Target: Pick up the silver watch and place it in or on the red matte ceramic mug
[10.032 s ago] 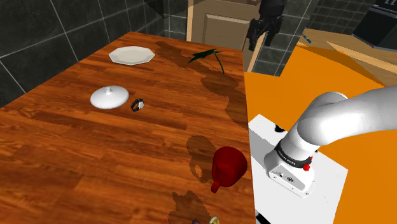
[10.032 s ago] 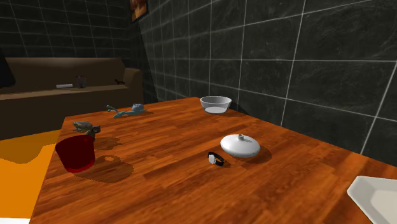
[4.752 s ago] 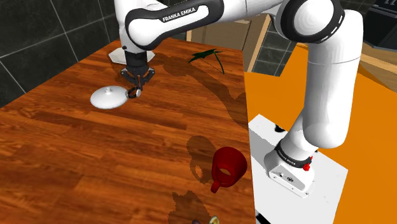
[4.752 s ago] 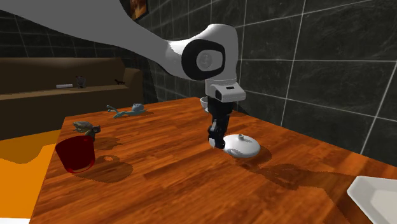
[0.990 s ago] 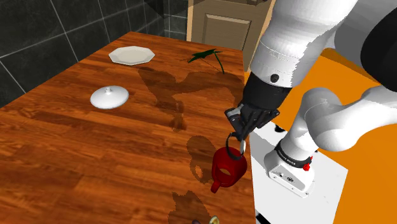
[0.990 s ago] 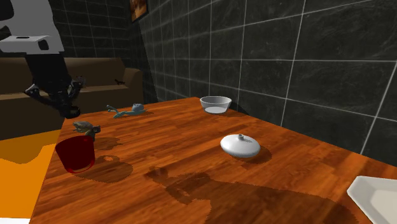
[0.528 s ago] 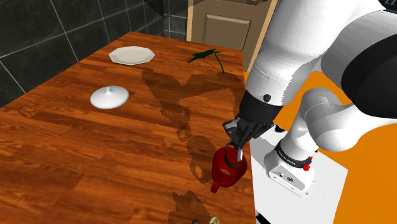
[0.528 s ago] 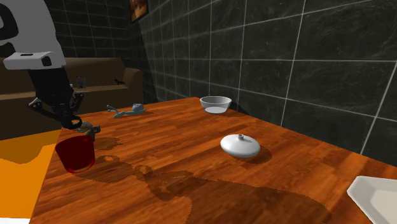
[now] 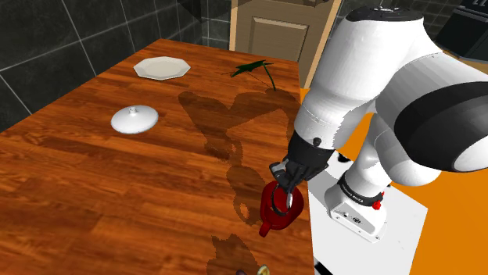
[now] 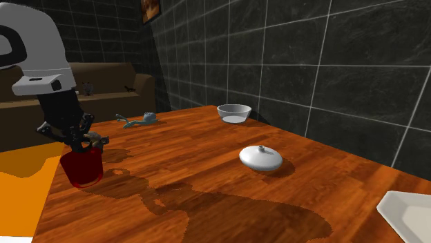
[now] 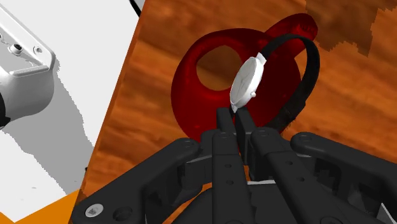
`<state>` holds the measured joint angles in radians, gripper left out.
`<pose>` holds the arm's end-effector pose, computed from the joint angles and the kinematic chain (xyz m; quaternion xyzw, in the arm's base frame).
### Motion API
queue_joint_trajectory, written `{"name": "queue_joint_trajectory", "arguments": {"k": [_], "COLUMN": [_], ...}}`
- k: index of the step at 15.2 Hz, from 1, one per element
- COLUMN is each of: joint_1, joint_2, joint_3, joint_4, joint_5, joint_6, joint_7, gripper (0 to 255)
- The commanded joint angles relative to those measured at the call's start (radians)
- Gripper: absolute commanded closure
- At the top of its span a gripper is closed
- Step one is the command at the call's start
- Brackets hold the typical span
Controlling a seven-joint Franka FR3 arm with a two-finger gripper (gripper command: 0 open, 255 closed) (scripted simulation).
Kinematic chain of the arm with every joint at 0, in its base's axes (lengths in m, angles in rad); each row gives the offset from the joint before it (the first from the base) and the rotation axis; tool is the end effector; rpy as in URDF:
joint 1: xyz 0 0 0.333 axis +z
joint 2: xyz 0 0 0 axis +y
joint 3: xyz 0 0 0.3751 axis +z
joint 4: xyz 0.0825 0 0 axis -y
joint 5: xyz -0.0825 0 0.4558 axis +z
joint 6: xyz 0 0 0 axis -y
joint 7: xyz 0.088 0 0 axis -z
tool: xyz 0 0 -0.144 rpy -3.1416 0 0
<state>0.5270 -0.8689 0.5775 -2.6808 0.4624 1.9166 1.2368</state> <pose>0.1332 0.3335 0.4254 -0.9738 0.2262 -0.0082 0.0229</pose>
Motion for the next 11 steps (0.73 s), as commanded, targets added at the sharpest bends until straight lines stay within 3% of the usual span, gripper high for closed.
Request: {"name": "queue_joint_trajectory", "arguments": {"k": [1, 7, 8, 11], "joint_1": [0.001, 0.001, 0.001, 0.001], "joint_2": [0.000, 0.000, 0.000, 0.000], "joint_3": [0.003, 0.003, 0.003, 0.003], "joint_4": [-0.005, -0.005, -0.005, -0.005], "joint_5": [0.003, 0.003, 0.003, 0.003], "joint_6": [0.006, 0.006, 0.006, 0.006], "joint_7": [0.000, 0.000, 0.000, 0.000], "gripper": [255, 255, 0, 0]}}
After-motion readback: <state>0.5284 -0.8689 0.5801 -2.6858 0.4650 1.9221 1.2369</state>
